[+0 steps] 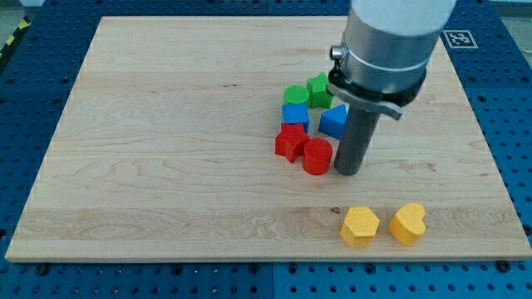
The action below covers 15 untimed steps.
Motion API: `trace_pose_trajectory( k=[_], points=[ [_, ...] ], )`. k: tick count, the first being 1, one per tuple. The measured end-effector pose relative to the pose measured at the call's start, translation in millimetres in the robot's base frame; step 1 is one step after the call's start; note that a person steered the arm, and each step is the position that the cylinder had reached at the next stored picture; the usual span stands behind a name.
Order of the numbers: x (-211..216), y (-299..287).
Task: Slide the red circle towards yellow hexagon
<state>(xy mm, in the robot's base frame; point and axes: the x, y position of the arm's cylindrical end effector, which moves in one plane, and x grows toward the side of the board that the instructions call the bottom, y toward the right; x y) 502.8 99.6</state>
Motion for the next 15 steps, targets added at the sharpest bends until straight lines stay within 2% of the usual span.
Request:
trace_pose_trajectory(
  k=[1, 2, 3, 6, 7, 9, 10, 12, 13, 15],
  points=[
    [-31.1, -4.5],
    [-34.1, -22.6],
    [-14.5, -38.4],
    [-3.2, -73.5],
    [14.4, -71.4],
    [6.6, -62.5],
    [25.9, -61.5],
    [38.3, -61.5],
    [16.6, -61.5],
    [46.5, -60.1]
  ],
)
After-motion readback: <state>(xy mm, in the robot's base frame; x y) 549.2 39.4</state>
